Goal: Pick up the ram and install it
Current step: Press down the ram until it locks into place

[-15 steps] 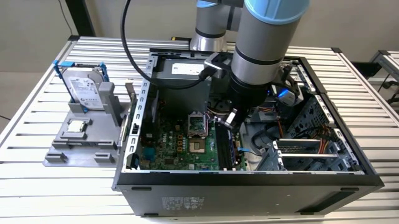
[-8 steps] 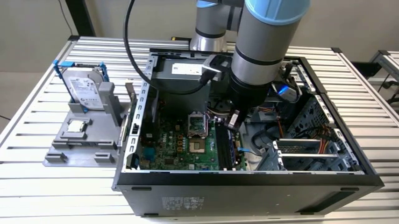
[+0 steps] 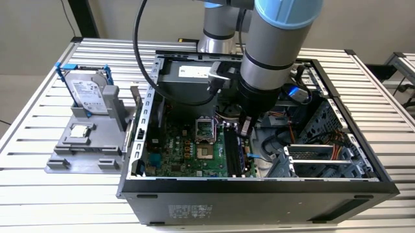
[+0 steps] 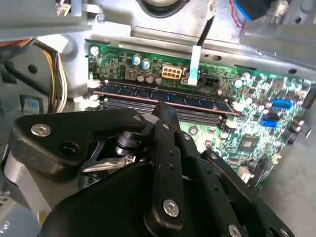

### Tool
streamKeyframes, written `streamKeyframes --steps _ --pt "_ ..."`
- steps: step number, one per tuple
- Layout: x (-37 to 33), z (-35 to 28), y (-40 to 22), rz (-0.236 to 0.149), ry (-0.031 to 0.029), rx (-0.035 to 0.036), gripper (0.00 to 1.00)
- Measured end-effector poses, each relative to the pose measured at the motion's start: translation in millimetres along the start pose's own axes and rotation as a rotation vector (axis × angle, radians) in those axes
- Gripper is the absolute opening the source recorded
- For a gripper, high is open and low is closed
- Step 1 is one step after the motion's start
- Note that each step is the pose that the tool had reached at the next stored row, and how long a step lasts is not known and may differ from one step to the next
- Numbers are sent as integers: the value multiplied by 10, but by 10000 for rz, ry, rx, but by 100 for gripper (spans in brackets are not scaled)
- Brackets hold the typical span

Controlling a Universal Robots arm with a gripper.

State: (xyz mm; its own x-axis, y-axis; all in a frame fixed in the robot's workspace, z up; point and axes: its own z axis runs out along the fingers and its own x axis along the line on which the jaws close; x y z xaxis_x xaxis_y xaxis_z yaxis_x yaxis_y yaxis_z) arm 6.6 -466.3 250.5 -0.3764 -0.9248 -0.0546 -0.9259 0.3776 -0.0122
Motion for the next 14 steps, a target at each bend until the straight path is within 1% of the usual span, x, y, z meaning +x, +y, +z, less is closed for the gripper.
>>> streamKeyframes --steps 9,14 --pt "3 65 1 -1640 -26 -75 0" --pt "5 92 1 -2553 -40 -119 0"
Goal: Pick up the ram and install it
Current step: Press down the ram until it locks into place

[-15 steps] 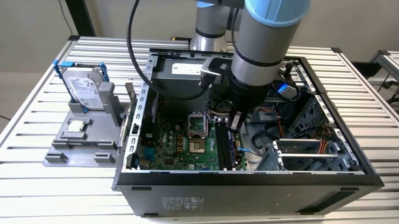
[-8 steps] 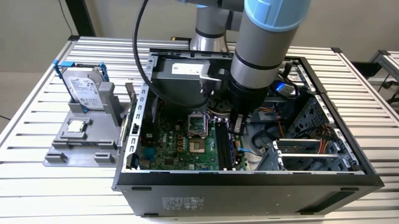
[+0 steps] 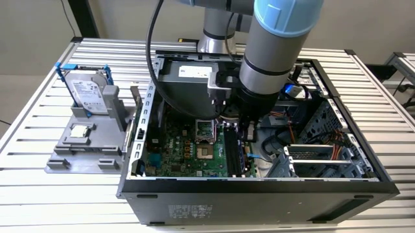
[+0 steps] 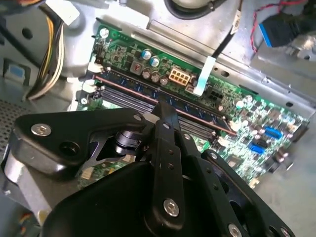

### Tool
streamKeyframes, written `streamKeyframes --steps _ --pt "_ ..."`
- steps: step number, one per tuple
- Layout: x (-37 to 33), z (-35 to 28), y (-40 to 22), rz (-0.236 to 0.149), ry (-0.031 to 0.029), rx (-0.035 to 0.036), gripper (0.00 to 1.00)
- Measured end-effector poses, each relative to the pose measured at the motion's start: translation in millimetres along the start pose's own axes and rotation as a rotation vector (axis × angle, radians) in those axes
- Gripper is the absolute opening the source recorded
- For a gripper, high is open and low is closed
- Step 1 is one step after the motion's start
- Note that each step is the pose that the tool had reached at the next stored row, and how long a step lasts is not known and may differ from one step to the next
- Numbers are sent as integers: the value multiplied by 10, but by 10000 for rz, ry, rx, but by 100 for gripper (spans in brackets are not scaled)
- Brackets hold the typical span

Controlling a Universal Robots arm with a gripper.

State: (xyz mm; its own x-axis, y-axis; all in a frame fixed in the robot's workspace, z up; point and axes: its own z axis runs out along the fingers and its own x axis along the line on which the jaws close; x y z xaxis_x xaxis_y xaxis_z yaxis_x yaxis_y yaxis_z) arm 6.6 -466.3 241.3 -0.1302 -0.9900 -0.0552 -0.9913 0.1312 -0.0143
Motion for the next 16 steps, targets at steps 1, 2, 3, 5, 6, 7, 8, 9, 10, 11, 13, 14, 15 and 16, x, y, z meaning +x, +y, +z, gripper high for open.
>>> streamKeyframes --steps 1,2,3,5,6,7,8,9,10,11,13,14,15,16 --pt "0 3 -1 -164 -2 -9 0" --pt "0 4 -4 -299 -2 -16 0" --pt "-1 6 -9 -400 -3 -21 0" --pt "-1 6 -9 -467 -6 -25 0" --pt "2 8 -8 -469 -8 -25 0" --pt "5 13 -15 -486 -11 -25 0" --pt "5 26 -22 -510 -11 -27 0" --pt "7 39 -30 -533 -7 -29 0" --pt "13 58 -37 -555 -9 -31 0" --pt "25 73 -38 -573 -6 -31 0" --pt "57 109 -42 -621 -8 -41 0" --pt "63 127 -43 -633 -12 -50 0" --pt "63 127 -43 -633 -6 -69 0" --pt "64 127 -42 -633 -6 -71 0"
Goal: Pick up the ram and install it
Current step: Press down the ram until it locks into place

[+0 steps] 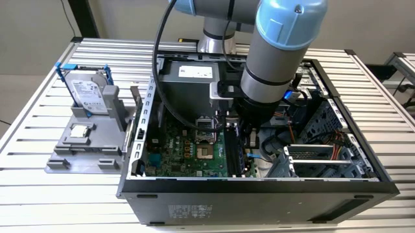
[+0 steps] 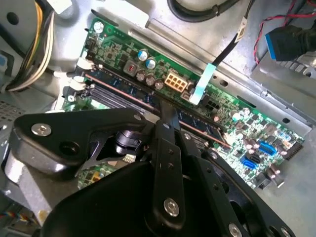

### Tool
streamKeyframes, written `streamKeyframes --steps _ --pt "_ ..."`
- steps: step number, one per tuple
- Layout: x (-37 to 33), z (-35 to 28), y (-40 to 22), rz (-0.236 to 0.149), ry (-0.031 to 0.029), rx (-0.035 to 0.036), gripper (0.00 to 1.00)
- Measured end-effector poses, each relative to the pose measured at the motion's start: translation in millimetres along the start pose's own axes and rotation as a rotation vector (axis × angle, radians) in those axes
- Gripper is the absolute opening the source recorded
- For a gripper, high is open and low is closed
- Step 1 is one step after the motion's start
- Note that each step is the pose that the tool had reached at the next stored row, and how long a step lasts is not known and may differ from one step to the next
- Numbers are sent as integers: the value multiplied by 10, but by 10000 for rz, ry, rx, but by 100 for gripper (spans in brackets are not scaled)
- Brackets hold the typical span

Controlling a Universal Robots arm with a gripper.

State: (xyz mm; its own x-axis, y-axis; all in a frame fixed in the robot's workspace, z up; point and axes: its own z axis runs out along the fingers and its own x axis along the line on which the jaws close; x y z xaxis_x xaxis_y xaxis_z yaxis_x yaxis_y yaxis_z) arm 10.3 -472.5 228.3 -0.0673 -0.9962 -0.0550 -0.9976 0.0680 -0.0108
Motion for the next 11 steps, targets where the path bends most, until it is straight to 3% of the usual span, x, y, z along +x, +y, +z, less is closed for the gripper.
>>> streamKeyframes --steps 4,9,11 --pt "1 1 0 0 2 -6 0" --pt "7 83 1 0 14 -10 0" --pt "6 87 1 -1 6 -7 0"
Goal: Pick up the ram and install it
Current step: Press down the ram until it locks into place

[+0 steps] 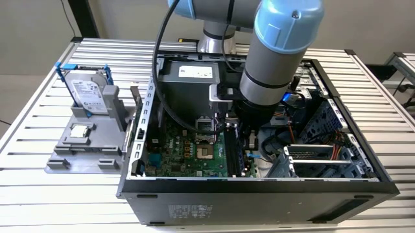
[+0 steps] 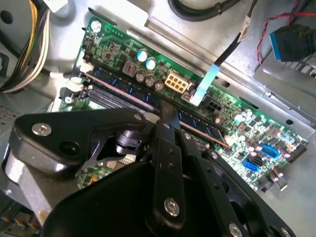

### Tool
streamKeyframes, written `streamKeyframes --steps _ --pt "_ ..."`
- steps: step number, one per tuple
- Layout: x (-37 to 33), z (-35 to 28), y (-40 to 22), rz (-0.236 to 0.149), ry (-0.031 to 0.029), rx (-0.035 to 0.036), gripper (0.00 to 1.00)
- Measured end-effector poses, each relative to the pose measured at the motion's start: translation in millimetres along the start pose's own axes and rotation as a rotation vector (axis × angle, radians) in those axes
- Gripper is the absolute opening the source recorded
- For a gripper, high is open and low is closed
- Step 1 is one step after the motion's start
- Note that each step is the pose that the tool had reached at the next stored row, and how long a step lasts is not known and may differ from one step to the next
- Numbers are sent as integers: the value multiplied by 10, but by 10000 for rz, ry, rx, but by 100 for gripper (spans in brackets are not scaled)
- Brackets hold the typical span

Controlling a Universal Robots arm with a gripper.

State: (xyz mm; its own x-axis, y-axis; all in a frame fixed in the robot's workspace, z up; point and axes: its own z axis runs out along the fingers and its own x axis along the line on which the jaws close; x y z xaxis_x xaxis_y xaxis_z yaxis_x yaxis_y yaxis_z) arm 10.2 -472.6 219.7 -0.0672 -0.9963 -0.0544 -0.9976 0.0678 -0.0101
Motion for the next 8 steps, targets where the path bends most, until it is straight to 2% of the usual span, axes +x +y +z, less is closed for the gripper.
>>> streamKeyframes --steps 2,4,8 --pt "-7 -37 -1 -2 -31 7 0" --pt "-9 -137 -1 -3 -1 1 0" --pt "-18 -318 -3 -3 0 1 0"
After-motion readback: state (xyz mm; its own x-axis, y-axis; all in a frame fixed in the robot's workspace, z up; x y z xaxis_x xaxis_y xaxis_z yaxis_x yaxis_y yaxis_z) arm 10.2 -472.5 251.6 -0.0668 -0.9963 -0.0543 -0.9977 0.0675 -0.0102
